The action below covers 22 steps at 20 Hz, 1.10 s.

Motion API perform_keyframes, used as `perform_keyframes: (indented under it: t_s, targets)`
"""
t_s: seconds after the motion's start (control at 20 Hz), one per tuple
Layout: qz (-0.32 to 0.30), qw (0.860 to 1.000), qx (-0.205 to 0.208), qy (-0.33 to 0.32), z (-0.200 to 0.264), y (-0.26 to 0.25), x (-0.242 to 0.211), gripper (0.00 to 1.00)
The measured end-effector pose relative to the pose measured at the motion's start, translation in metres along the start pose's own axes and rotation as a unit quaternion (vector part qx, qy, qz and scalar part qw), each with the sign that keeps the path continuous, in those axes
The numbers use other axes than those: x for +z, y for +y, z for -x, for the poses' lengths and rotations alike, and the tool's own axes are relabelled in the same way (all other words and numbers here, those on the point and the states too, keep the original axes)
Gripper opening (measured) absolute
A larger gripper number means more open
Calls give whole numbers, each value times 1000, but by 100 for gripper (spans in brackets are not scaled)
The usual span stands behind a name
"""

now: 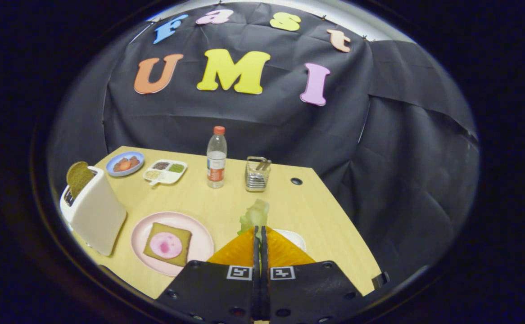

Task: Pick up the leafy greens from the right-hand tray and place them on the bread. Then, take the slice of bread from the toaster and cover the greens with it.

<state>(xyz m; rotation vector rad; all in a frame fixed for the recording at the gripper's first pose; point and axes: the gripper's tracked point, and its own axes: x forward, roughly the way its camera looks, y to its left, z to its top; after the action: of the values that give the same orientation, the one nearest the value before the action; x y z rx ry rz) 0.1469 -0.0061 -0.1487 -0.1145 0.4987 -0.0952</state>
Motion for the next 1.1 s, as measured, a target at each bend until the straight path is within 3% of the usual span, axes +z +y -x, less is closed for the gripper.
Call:
perform_keyframes:
  t_s: [0.55, 0.8, 1.0, 1.1]
  targets:
    - [8, 997, 81, -11, 30, 136, -14, 0]
    - [-15, 990, 139, -7, 31, 192, -19, 0]
    - [-43, 982, 182, 5, 15, 213, -27, 0]
    - [-48, 982, 182, 25, -5, 209, -36, 0]
